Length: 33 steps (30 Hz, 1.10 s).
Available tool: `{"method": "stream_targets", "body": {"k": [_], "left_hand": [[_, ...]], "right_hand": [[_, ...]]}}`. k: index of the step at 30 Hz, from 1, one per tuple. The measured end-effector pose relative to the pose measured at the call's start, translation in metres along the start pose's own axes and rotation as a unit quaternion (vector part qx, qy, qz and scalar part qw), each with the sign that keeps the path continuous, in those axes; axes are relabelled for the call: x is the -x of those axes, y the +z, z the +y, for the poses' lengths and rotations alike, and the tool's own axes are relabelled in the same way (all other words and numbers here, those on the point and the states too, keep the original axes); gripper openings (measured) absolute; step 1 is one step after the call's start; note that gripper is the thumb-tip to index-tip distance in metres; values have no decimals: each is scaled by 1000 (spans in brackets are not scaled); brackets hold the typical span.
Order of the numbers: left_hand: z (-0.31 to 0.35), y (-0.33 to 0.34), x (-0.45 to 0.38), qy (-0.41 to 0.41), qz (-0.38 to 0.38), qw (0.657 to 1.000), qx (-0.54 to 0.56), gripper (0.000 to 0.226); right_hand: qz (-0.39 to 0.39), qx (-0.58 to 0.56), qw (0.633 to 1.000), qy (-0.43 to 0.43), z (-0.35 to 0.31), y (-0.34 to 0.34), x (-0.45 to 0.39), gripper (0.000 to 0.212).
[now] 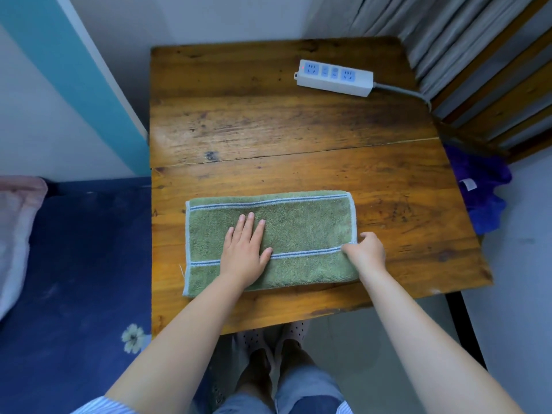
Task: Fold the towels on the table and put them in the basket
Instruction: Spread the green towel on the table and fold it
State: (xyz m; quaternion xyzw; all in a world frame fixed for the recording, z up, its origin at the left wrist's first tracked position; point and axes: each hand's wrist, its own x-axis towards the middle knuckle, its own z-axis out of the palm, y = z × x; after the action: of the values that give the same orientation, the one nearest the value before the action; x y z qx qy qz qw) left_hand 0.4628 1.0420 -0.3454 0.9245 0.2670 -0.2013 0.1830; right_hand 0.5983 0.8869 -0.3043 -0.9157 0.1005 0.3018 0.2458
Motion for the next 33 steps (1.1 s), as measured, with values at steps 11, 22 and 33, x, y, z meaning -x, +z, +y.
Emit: {"method": "stream_targets", "body": {"k": [11,22,33], "left_hand": [[-67,-11,38,-2,98,995,26,60],[-149,2,108,-99,79,992,5,47],[-104,-6,86,-194,91,932,294,50]], "right_hand": [[6,-32,945,-324,-48,31,73,15],[-135,200,889,-390,-84,159,122,26],[-39,203,756,-621,-13,115,79,45]]}}
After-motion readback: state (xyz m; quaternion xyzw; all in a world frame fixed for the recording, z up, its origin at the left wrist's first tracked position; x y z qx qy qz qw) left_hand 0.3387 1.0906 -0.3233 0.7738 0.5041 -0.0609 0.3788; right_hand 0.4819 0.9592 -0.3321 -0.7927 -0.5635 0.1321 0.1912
